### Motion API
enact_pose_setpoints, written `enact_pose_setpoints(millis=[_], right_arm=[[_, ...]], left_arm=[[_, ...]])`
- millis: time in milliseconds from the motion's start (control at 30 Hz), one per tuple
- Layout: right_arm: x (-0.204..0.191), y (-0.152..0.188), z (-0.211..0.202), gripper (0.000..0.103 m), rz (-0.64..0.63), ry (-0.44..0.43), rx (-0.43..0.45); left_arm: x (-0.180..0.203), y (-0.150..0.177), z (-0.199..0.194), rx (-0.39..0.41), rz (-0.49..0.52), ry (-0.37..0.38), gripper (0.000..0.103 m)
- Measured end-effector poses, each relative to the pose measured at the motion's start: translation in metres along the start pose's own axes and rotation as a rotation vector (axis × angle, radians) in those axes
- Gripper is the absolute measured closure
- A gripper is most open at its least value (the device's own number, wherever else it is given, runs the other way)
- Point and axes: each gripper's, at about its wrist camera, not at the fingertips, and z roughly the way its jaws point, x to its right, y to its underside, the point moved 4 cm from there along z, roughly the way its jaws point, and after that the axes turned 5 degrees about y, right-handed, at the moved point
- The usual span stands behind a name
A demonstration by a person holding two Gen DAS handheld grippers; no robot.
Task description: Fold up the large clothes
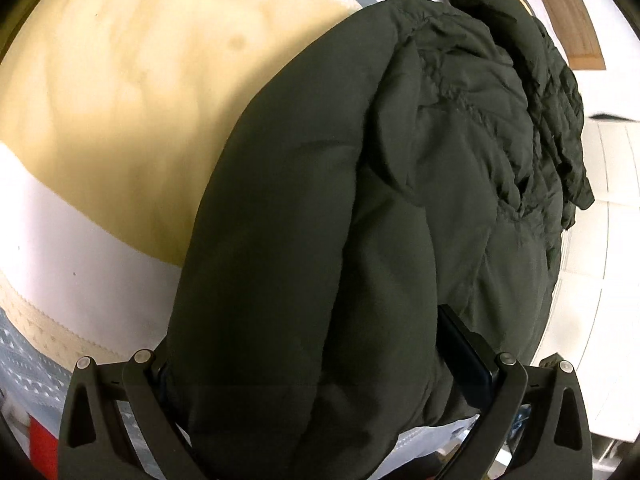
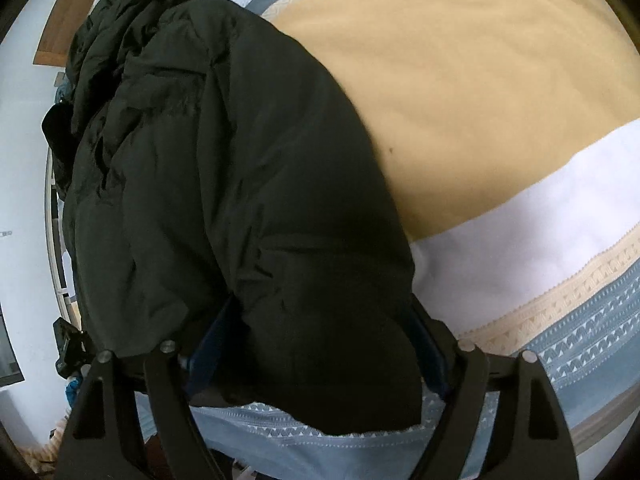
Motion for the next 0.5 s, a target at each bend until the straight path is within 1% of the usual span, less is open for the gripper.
enact_pose_setpoints(millis=[67,100,133,167,200,233,267,333,367,400,433,500], right_arm=[[-0.005,0.003,-0.001,0.025,-0.004,-0.008,-0.011],[-0.006,0.003,-0.001,0.031,-0.007,-0.014,-0.017],[-0.009,0.005,-0.001,0.044,-0.013,-0.021,-0.023],[-0.013,0.007,-0.001,0.05,-0.02,-0.025,-0.027],[-0.023,0.011,0.001,0.061,-0.024,-0.025,-0.029],[-0.027,0.012,0.001,0.069,-0.032,-0.026,-0.032],[-0.033,0.013,0.001,0.072,-0.046,-0.023,-0.036],[-0.046,0.01,0.001,0.08,-0.072,-0.021,-0.042],[-0.053,0.011,0.0,0.082,-0.09,-0.021,-0.045],[-0.06,0.012,-0.002,0.084,-0.105,-0.024,-0.045],[-0.067,0.009,-0.007,0.086,-0.117,-0.027,-0.042],[-0.078,0.008,-0.014,0.088,-0.138,-0.031,-0.03]], left_arm=[[0.0,0.004,0.0,0.004,-0.011,0.015,0.006],[0.001,0.006,-0.002,0.004,-0.017,0.024,0.01],[0.001,0.007,-0.002,0.005,-0.022,0.031,0.017],[0.005,0.007,-0.001,0.004,-0.029,0.039,0.021],[0.004,0.009,-0.001,0.005,-0.04,0.049,0.03],[0.004,0.01,-0.002,0.009,-0.052,0.059,0.039],[0.003,0.011,-0.003,0.013,-0.061,0.07,0.043],[0.002,0.013,-0.008,0.019,-0.078,0.1,0.064],[0.005,0.014,-0.01,0.024,-0.078,0.111,0.069],[0.014,0.012,-0.01,0.028,-0.075,0.118,0.078],[0.017,0.012,-0.013,0.031,-0.068,0.118,0.084],[0.029,0.012,-0.016,0.034,-0.044,0.108,0.088]])
